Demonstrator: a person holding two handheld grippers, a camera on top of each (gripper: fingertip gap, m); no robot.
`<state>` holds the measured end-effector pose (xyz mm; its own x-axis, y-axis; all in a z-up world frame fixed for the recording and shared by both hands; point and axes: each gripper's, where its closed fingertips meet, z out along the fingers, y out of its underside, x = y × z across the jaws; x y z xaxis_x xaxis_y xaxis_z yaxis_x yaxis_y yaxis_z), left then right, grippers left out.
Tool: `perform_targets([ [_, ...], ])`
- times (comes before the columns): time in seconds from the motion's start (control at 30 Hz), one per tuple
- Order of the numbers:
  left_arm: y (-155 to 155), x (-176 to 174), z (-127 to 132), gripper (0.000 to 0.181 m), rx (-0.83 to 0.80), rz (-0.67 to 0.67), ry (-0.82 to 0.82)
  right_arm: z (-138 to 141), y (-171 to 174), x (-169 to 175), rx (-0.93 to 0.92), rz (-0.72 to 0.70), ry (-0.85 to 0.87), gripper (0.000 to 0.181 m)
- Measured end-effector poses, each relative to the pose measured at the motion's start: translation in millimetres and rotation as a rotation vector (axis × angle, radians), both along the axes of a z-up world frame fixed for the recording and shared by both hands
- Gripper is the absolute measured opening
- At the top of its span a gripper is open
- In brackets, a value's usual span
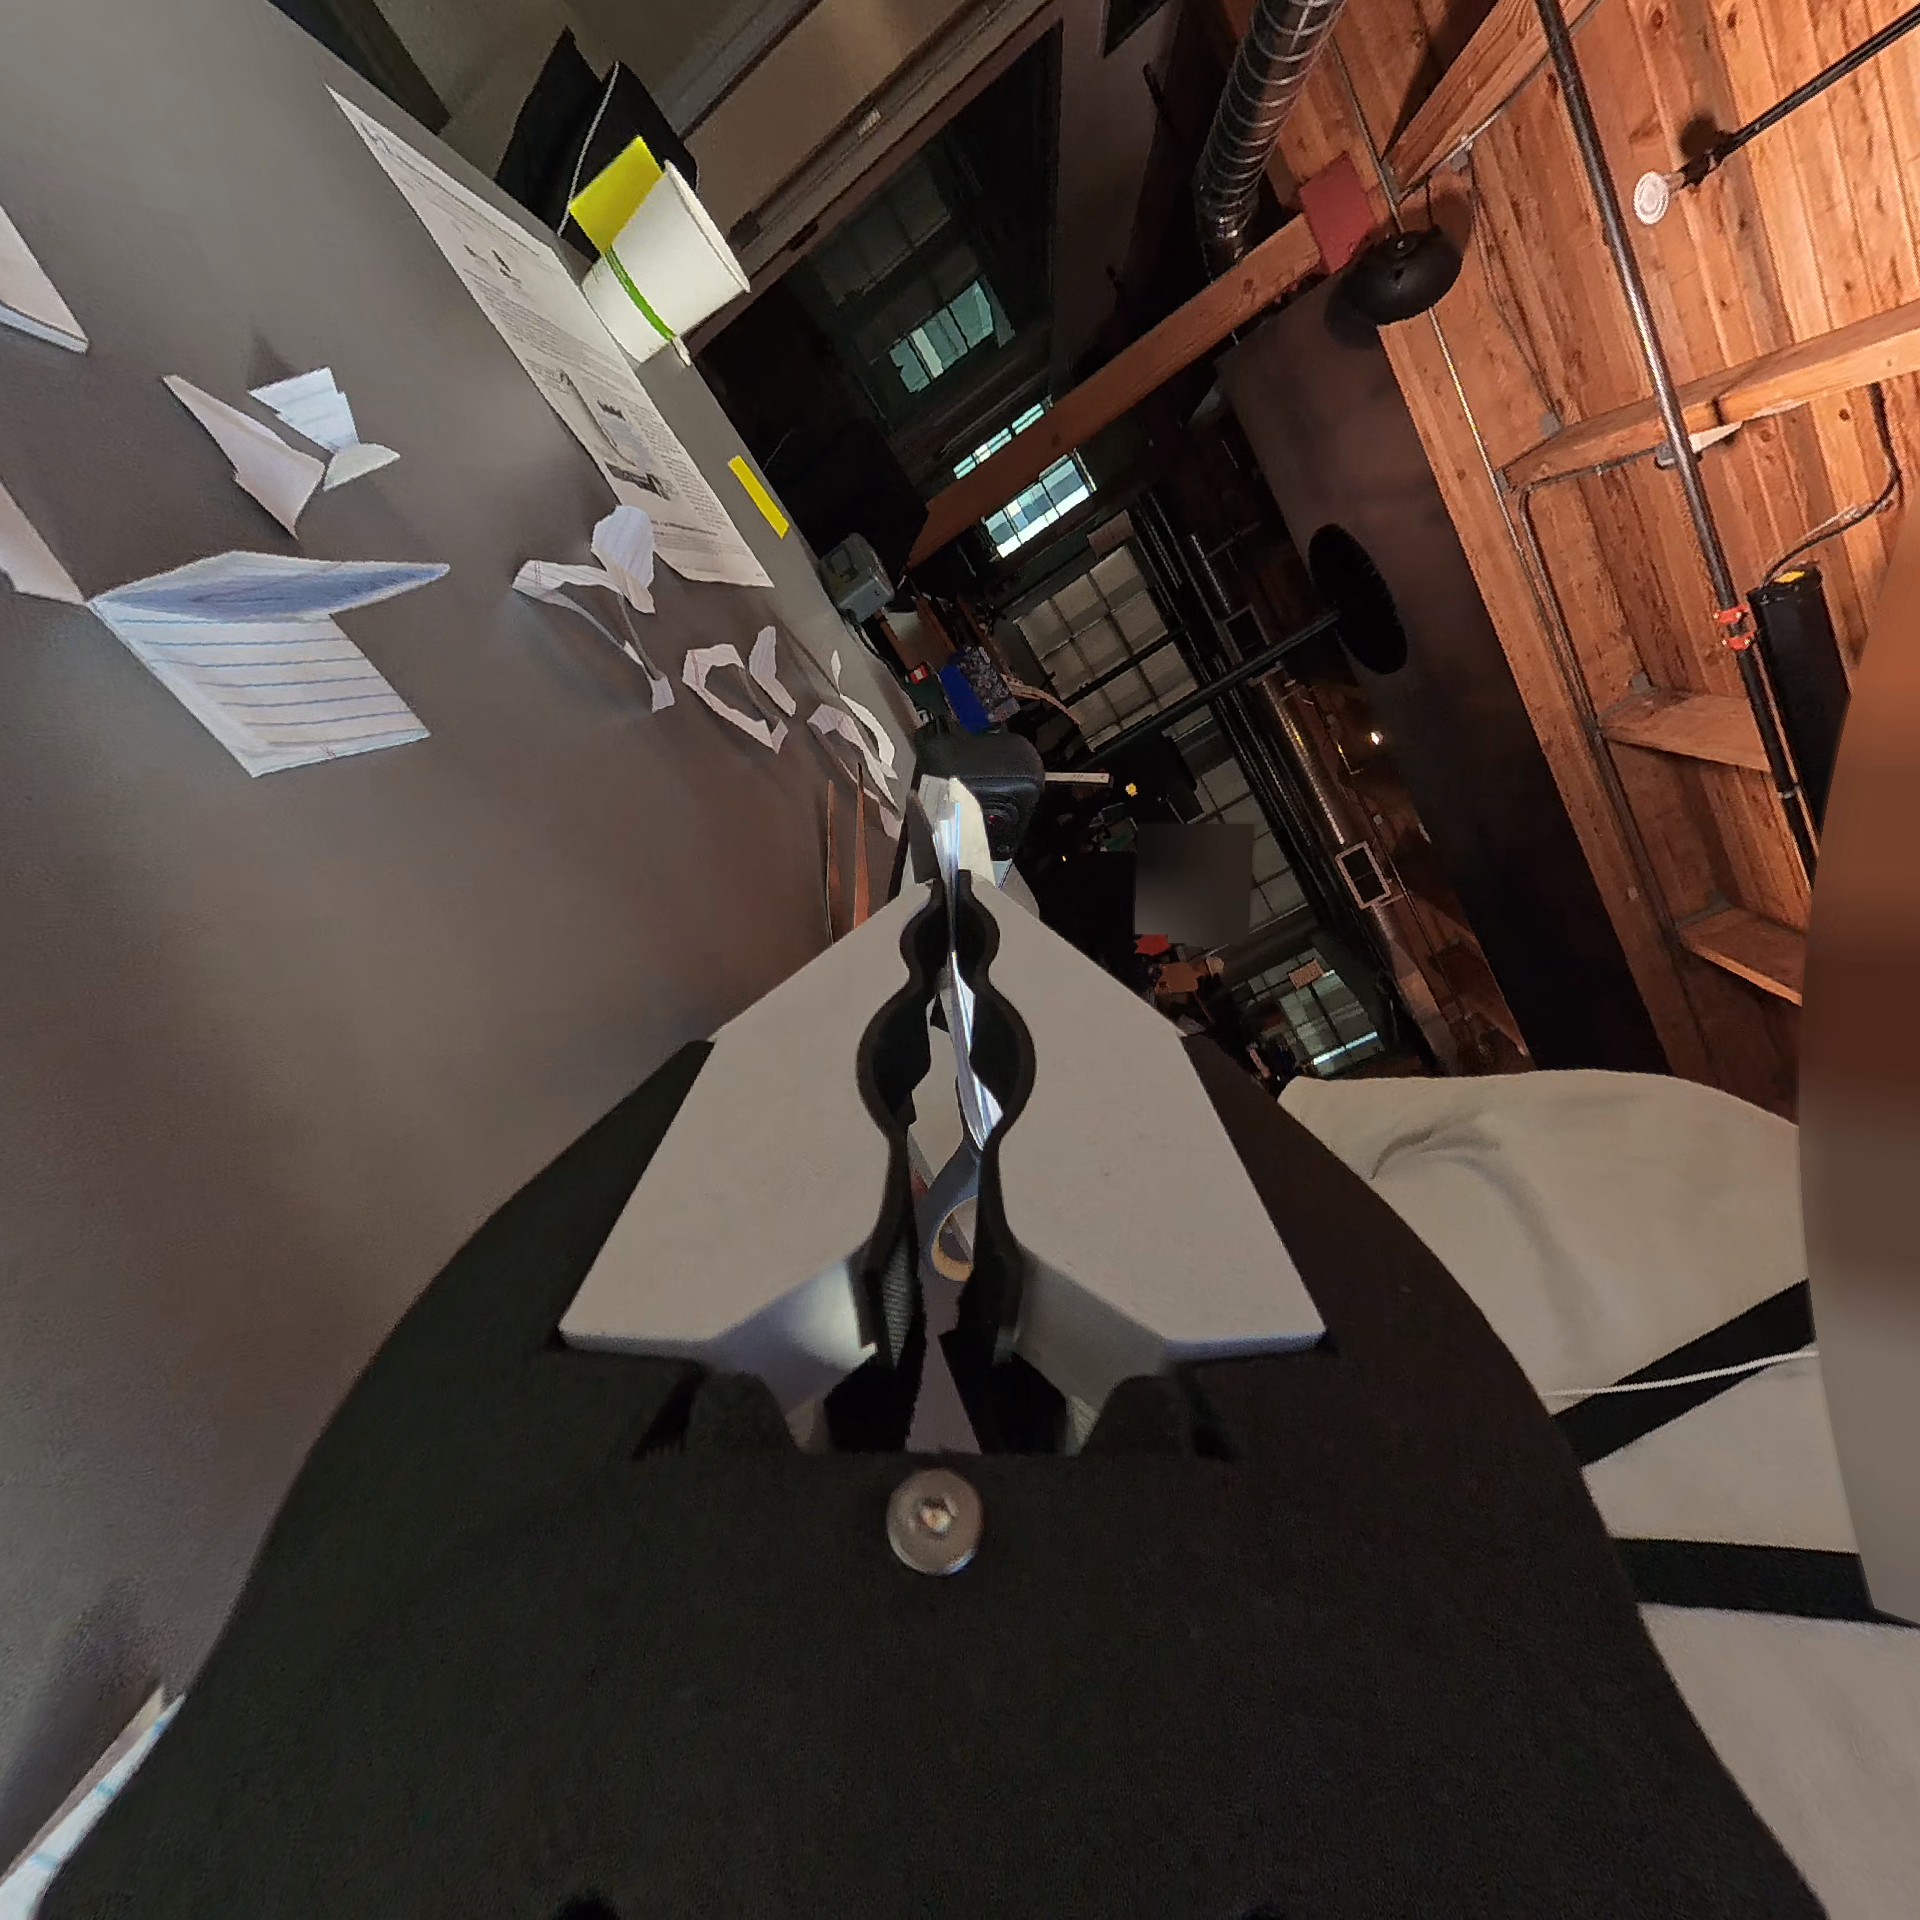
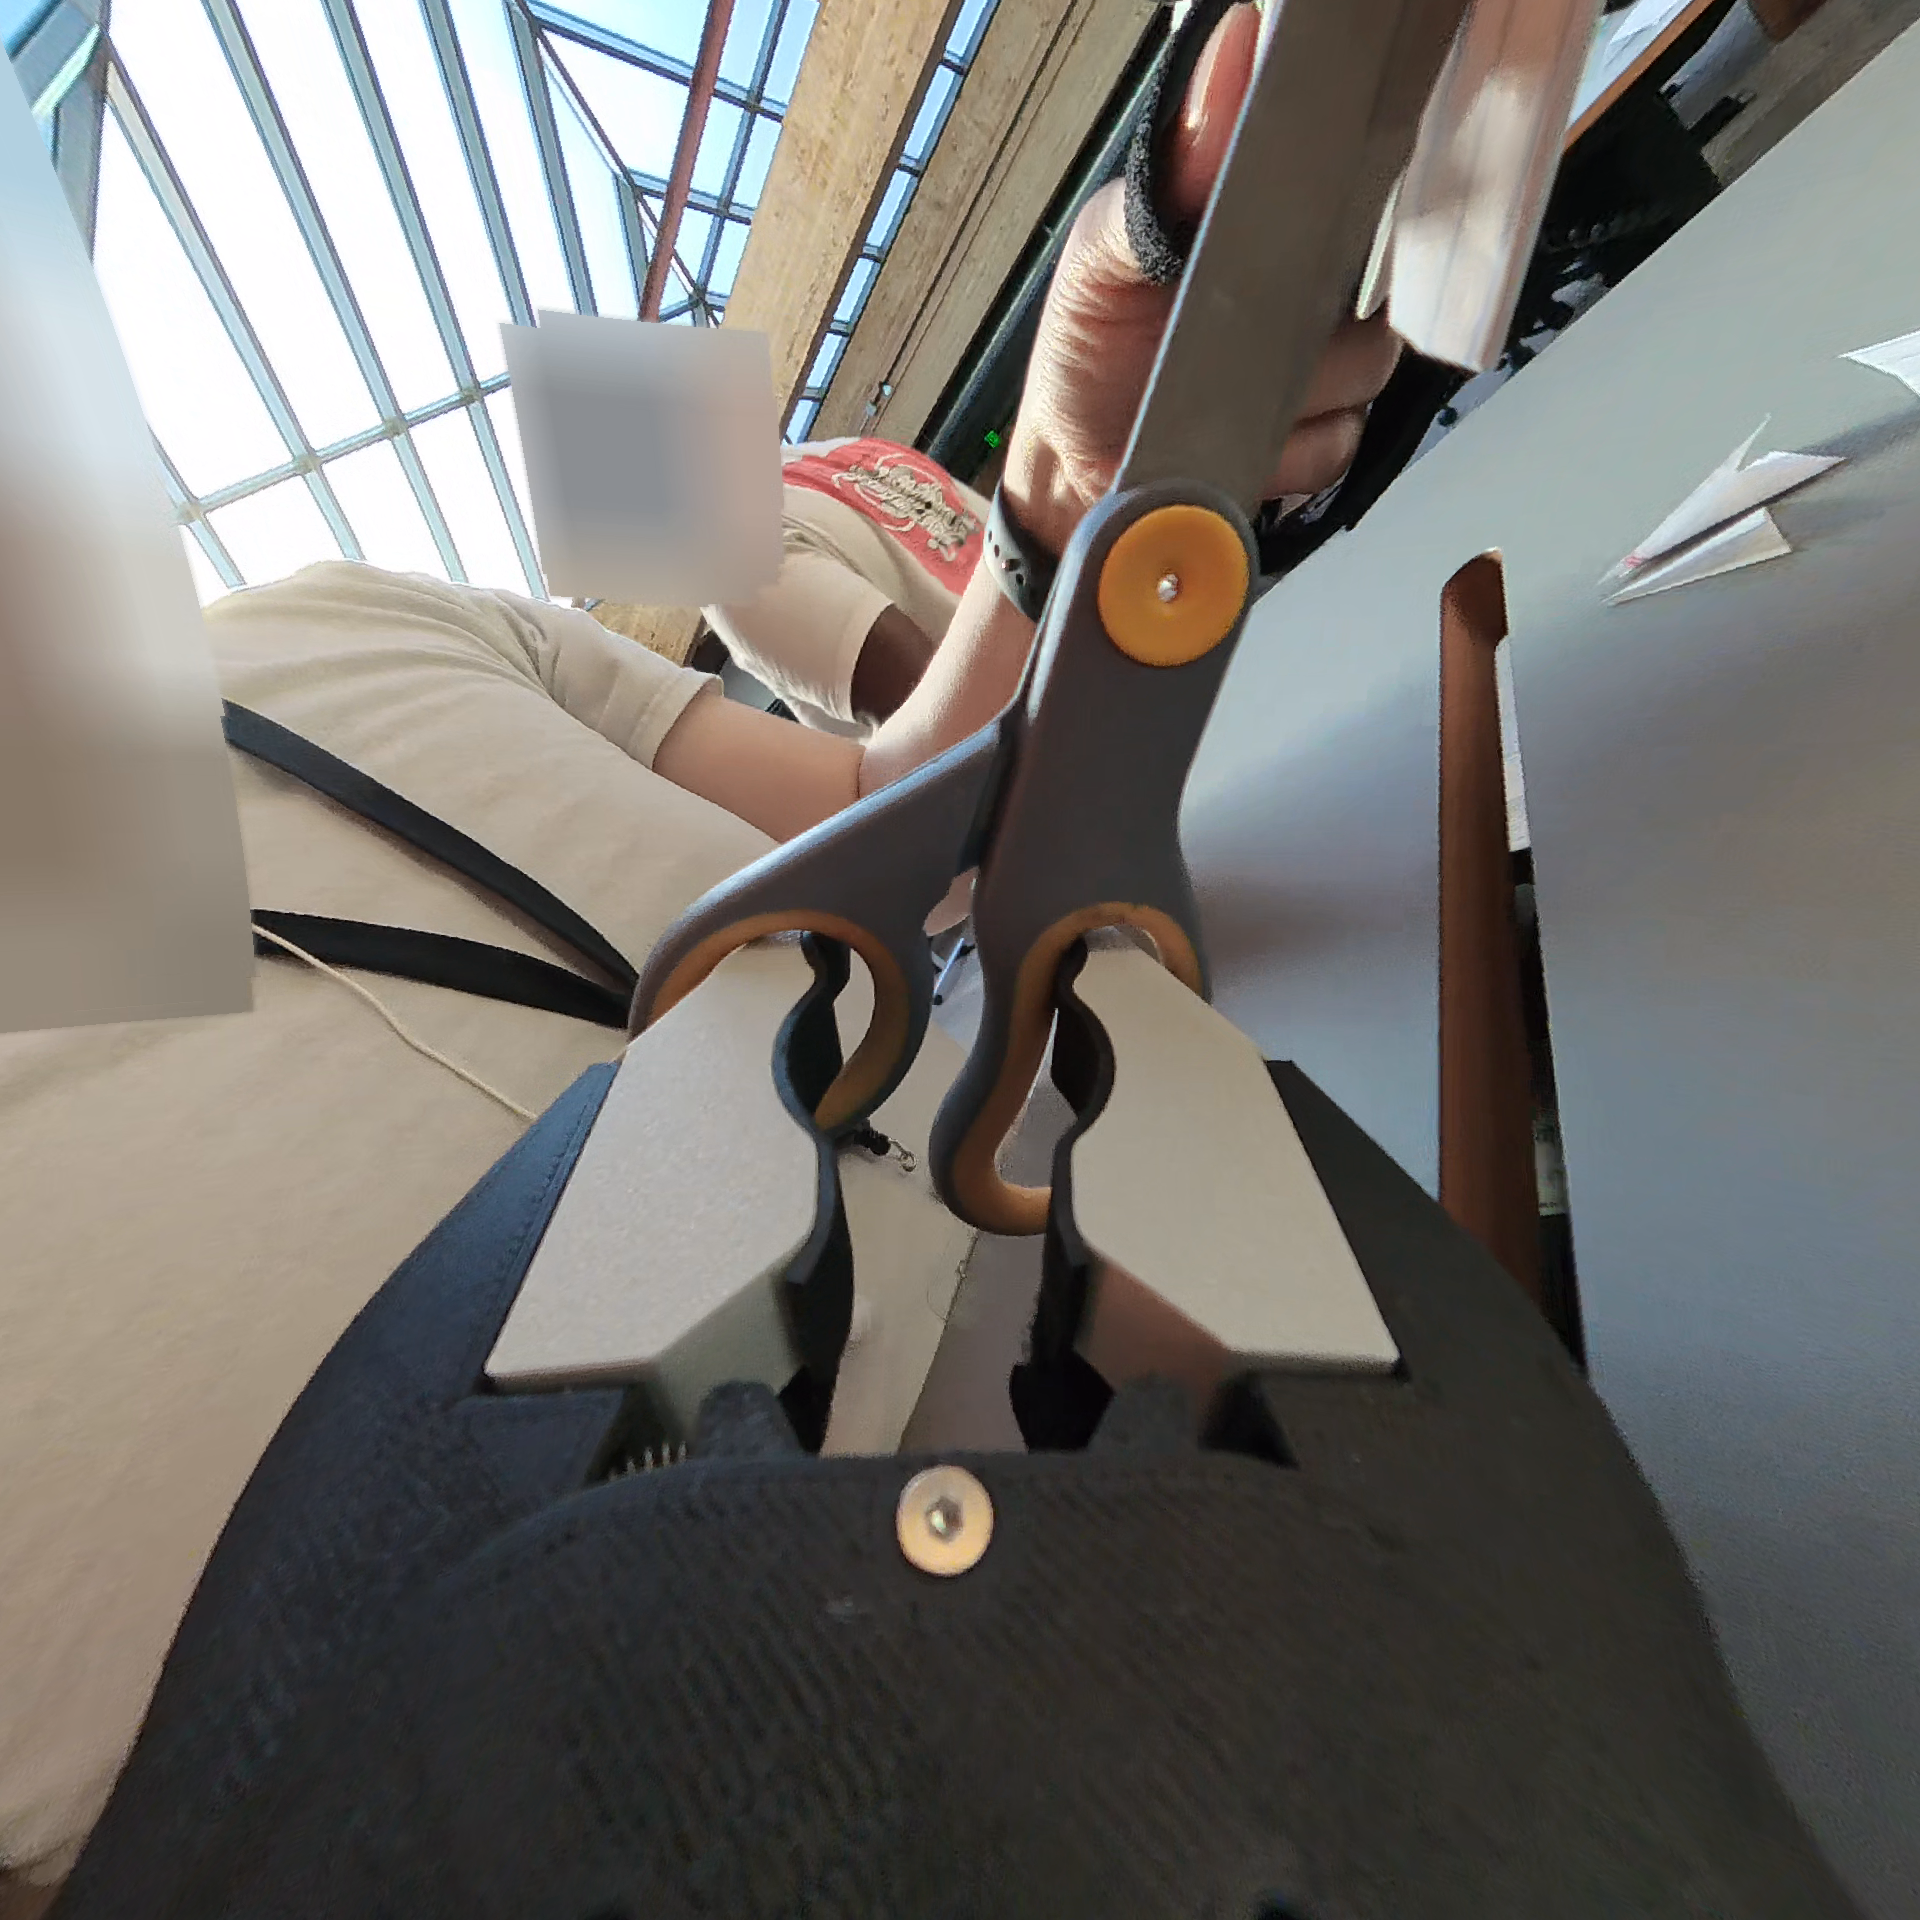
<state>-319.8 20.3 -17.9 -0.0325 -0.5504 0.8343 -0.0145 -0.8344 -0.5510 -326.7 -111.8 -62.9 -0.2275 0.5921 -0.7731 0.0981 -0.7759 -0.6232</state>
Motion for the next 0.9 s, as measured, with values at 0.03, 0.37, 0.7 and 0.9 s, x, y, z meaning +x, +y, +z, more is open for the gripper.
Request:
perform_targets([
  [0.03, -1.1, -4.4, -1.8, 0.000, 0.003, -0.018, 0.004, -0.1, -1.5, -5.4, -0.009, -0.008, 0.004, 0.035],
  [0.37, -12.5, -19.3, -28.3, 0.000, -0.126, -0.124, -0.037, -6.2, -19.2, -48.9, -0.093, -0.019, 0.037, 0.036],
  [0.7, -3.6, -25.4, -38.9, 0.000, -0.150, -0.154, -0.056, -34.1, -1.6, -49.4, -0.070, -0.198, -0.140, 0.024],
  [0.9, -3.8, -26.9, -41.9, 0.000, -0.152, -0.161, -0.060, -40.8, -1.7, -51.7, -0.050, -0.210, -0.194, 0.024],
])
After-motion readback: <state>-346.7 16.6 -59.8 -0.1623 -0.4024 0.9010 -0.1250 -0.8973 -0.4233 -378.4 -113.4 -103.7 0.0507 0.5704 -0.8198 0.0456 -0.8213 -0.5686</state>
